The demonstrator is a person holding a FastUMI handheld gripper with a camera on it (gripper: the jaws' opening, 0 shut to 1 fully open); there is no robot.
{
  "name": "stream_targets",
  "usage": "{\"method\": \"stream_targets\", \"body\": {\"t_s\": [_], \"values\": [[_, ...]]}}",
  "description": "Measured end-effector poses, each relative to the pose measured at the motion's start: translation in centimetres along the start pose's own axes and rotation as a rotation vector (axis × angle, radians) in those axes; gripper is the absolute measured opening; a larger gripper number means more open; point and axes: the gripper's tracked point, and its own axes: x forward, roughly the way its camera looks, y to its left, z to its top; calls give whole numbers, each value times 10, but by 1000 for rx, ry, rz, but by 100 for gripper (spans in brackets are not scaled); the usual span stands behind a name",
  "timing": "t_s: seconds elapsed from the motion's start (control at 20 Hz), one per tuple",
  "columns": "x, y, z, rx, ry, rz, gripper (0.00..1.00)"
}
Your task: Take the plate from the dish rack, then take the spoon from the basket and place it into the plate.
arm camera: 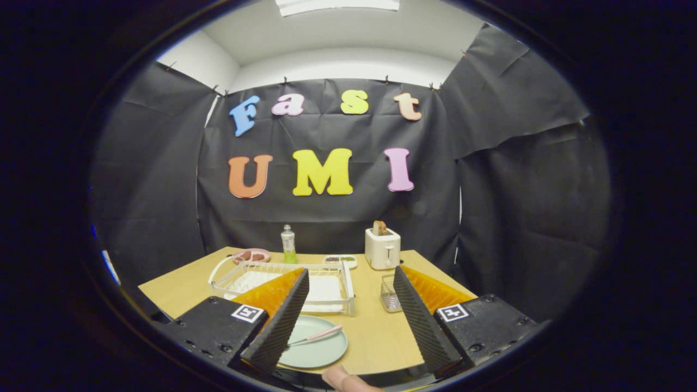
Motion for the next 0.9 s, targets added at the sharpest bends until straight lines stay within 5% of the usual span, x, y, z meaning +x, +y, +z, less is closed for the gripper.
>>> {"method": "stream_targets", "body": {"t_s": [0.9], "values": [[1,-42,-2,23,3,-86,100]]}}
